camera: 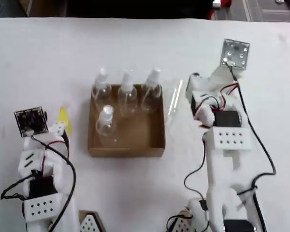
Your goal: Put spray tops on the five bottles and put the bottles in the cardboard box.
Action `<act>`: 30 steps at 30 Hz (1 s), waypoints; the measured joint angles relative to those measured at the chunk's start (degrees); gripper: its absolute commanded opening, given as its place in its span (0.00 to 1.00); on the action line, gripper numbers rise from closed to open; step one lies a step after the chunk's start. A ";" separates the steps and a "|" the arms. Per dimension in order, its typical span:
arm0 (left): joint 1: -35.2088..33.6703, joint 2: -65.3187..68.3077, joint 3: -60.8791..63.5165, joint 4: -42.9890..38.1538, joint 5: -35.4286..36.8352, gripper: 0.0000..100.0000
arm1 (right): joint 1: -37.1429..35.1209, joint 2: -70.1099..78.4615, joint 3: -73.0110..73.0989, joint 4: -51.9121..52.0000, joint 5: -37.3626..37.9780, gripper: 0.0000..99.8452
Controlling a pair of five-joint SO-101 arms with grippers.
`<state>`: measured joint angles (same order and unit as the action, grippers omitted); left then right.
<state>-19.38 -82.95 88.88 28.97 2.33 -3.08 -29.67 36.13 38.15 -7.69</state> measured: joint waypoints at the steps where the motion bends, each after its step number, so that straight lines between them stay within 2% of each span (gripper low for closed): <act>1: 0.00 0.00 0.00 0.00 0.00 0.17 | -0.44 1.32 0.44 0.00 0.18 0.13; 10: 0.00 0.00 0.00 0.00 0.00 0.17 | -7.12 5.54 9.85 -1.76 -1.93 0.13; 23: 0.00 0.00 0.00 0.00 0.00 0.17 | -8.18 6.24 15.65 -4.84 -3.87 0.13; 30: 0.00 0.00 0.00 0.00 0.00 0.17 | -12.31 6.24 18.29 -5.36 -3.96 0.13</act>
<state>-19.38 -82.95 88.88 28.97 2.33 -15.38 -23.43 54.42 32.79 -11.65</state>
